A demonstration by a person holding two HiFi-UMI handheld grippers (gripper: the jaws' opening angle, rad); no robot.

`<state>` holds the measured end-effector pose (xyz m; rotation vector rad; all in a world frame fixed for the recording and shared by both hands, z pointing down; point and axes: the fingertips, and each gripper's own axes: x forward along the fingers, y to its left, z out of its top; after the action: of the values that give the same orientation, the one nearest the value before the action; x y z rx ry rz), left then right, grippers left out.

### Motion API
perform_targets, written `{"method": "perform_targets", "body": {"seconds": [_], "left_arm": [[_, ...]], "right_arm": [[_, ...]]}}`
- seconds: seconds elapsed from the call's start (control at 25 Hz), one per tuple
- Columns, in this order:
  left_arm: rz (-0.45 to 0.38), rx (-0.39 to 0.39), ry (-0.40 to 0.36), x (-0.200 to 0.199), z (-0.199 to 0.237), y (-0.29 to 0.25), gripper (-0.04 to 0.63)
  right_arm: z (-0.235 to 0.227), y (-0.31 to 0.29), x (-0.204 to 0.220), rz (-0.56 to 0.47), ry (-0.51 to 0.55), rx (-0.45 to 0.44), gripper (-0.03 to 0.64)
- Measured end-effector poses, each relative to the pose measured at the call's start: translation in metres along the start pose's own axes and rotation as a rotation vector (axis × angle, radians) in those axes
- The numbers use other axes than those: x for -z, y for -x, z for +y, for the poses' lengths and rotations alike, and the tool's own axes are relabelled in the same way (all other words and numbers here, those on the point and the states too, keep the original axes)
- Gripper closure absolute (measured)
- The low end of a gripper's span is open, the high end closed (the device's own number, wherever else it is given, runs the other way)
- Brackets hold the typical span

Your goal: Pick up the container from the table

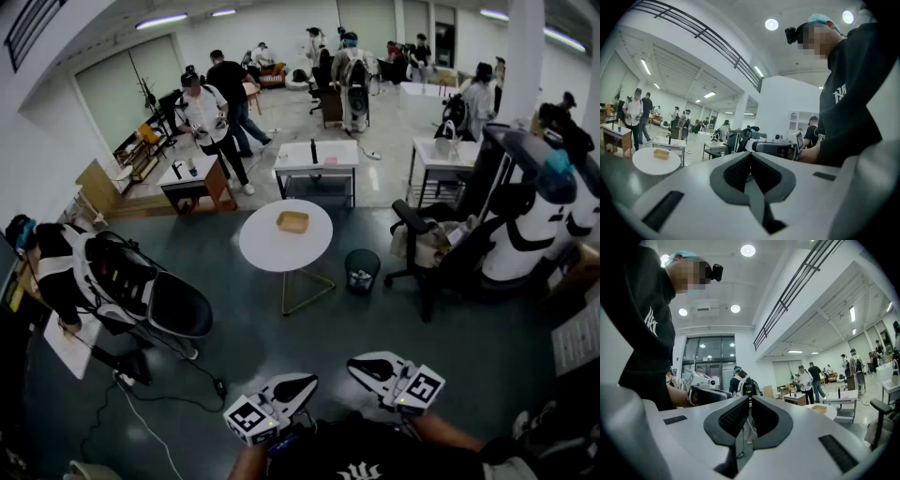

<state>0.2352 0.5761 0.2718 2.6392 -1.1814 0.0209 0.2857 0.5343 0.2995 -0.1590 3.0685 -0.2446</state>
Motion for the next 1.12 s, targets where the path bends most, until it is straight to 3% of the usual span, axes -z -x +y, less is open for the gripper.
{"method": "perform_targets", "body": {"seconds": [0.2,0.68,0.84,1.12], "left_arm": [[-0.003,0.002,0.012,0.021,0.003,0.007,0.592],[-0.003,-0.028,-0.035,0.013,0.004,0.015,0.591],[-0.045,-0.043,-0.049,0.002,0.017,0.024,0.591],[-0.072,-0.081,0.009,0.012,0.010,0.016,0.592]], "right_arm": [[0.002,-0.002,0.002,0.017,0.009,-0.002,0.575],[0.005,0.001,0.002,0.025,-0.022,0.008,0.574],[-0.001,-0.005,-0.001,0.034,-0.006,0.027,0.574],[0.002,0.005,0.003,0.017,-0.019,-0.029,0.574]]}}
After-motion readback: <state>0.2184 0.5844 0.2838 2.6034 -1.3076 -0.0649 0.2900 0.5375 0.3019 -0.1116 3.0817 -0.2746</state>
